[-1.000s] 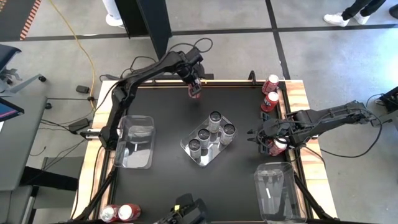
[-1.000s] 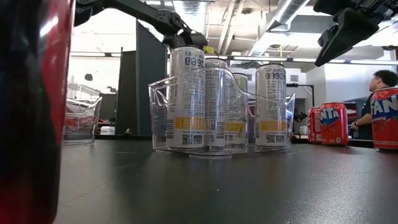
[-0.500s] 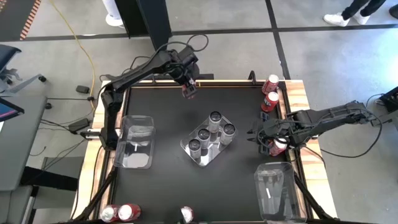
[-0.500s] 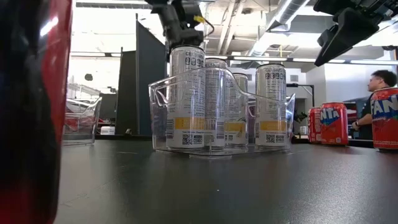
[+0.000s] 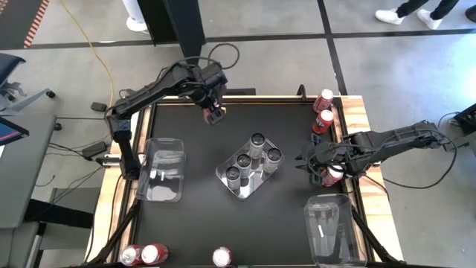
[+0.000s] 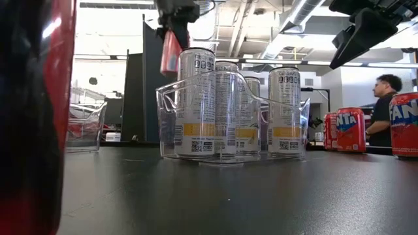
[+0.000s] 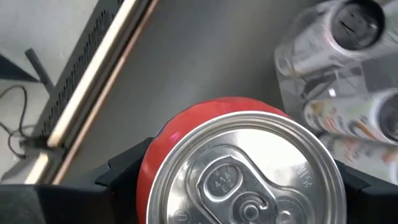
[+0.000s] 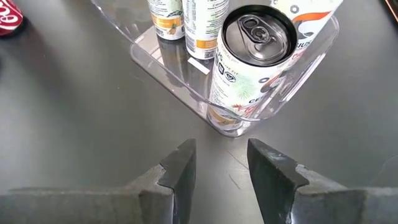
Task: Sort soda cans
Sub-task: Put the orange soda can into the left transparent bin
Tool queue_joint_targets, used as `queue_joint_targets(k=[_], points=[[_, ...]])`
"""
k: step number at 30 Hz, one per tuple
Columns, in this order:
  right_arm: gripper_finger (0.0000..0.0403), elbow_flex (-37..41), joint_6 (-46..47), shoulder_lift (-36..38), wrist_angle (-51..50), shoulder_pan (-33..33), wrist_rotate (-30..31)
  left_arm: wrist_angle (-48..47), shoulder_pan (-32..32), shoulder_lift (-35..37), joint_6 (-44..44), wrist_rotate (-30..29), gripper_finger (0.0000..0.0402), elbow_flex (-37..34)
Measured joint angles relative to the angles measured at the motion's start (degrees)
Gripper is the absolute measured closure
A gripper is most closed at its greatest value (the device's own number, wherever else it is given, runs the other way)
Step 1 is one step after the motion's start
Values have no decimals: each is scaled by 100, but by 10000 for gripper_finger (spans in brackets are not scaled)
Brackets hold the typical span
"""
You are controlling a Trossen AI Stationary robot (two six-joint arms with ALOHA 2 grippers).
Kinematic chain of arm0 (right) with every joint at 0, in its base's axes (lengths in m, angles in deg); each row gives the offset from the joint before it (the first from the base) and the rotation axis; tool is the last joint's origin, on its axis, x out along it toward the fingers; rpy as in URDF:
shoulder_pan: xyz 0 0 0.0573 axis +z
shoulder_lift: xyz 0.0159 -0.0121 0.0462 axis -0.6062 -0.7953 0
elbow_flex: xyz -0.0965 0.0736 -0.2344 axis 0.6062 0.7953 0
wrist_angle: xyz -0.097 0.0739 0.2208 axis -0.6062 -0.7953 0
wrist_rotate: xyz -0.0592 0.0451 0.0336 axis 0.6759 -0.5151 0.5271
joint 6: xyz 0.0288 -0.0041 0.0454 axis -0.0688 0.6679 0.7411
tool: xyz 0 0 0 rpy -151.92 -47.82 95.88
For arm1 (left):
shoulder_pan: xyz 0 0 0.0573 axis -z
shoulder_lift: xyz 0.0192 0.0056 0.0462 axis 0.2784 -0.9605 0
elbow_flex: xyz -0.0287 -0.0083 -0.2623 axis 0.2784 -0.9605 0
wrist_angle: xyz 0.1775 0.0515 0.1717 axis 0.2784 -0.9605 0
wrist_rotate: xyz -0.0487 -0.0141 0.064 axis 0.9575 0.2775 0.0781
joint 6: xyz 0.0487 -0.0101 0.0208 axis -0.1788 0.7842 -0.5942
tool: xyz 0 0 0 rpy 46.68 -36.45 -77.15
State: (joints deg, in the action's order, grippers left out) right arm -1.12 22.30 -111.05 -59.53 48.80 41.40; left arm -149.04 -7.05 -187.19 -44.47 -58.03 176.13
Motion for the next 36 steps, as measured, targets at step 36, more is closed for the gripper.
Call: queue_joint_targets(k=[36], points=[[242,0,-264,2,162,2,-2,-164,2742,3799,5313,-1644,94,-4294]])
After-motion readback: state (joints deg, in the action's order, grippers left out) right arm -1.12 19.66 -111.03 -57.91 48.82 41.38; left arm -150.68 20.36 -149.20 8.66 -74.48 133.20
